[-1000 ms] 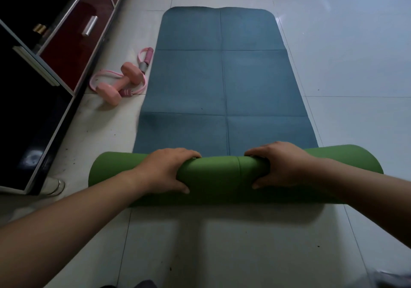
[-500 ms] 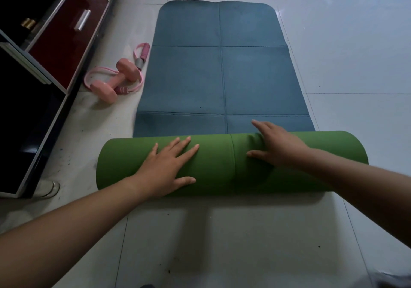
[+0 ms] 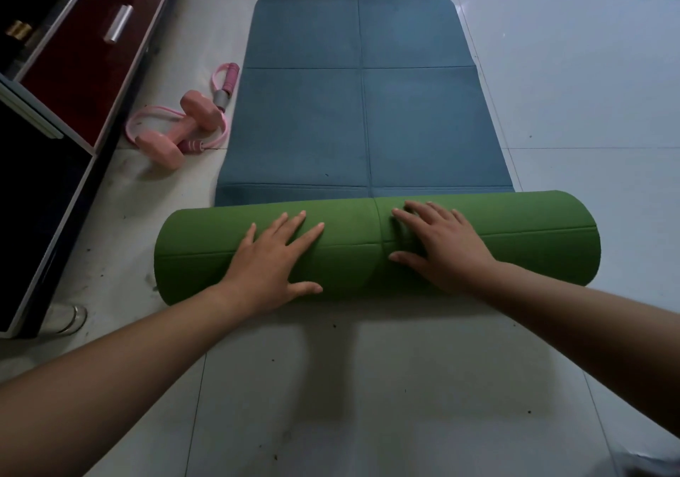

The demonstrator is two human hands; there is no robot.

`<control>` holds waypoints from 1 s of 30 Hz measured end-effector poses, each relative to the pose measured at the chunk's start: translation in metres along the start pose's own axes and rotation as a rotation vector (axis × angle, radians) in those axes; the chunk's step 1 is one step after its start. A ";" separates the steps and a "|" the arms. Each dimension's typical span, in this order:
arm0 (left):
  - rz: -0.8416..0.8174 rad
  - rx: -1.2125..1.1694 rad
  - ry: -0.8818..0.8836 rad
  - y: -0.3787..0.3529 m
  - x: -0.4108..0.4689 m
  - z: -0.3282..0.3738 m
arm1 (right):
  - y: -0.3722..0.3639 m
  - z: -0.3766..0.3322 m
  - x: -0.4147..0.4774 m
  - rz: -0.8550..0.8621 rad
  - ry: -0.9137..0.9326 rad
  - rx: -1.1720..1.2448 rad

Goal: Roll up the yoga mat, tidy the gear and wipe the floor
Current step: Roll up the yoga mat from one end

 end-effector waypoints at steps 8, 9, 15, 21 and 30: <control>-0.080 -0.046 -0.019 -0.004 0.023 -0.012 | -0.012 0.007 0.010 -0.128 0.019 -0.068; -0.079 -0.048 -0.024 -0.004 0.025 -0.013 | -0.012 0.007 0.012 -0.125 0.021 -0.062; -0.111 0.014 -0.078 -0.014 0.026 -0.011 | -0.021 0.012 0.013 -0.201 0.060 -0.154; -0.062 -0.031 -0.069 -0.007 0.028 -0.011 | -0.015 0.006 0.016 -0.139 0.063 -0.141; 0.122 -0.087 -0.052 0.014 0.013 -0.017 | 0.001 -0.001 0.005 -0.067 0.090 -0.090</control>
Point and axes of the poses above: each hand's wrist, its own x-axis towards the middle knuckle, its own y-axis out of the back of the hand, z = x × y, the point moved 10 cm from there along x, towards the middle knuckle, and after that the axes turned 14 degrees about x, right-handed, at the moved point
